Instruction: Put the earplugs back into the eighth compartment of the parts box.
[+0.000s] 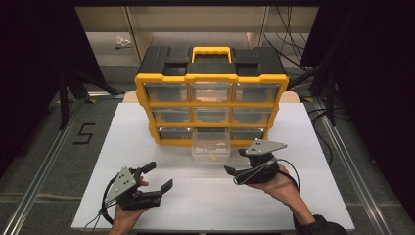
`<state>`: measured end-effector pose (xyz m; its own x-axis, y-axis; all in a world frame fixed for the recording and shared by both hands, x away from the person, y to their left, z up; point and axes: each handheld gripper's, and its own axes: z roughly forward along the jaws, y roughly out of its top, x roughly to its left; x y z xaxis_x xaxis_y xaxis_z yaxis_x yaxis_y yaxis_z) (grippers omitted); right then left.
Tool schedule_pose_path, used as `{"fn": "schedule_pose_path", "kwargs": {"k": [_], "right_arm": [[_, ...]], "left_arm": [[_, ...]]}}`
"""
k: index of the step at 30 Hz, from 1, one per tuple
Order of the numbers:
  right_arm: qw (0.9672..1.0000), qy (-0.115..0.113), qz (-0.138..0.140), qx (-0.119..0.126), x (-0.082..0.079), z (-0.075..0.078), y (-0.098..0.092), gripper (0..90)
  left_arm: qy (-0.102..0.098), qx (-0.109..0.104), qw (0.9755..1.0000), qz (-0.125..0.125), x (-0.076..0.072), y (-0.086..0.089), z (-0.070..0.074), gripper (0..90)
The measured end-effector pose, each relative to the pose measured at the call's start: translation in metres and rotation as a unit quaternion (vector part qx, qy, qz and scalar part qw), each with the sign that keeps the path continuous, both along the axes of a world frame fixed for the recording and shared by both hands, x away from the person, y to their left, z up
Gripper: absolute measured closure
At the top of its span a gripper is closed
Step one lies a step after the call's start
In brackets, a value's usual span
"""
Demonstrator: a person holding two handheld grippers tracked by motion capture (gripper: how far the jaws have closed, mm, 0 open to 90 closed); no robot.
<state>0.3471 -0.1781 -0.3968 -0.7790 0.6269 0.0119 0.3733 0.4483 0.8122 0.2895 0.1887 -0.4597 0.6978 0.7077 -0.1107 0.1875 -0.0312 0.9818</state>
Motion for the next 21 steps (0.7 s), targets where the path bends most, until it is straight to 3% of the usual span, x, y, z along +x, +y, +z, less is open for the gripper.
{"fn": "schedule_pose_path", "kwargs": {"k": [21], "right_arm": [[0.9962,0.047,-0.010,-0.073,-0.007,-0.026,-0.013,25.9]], "left_arm": [[0.000,0.001,1.0000,-0.001,0.000,0.000,0.000,16.1]]}}
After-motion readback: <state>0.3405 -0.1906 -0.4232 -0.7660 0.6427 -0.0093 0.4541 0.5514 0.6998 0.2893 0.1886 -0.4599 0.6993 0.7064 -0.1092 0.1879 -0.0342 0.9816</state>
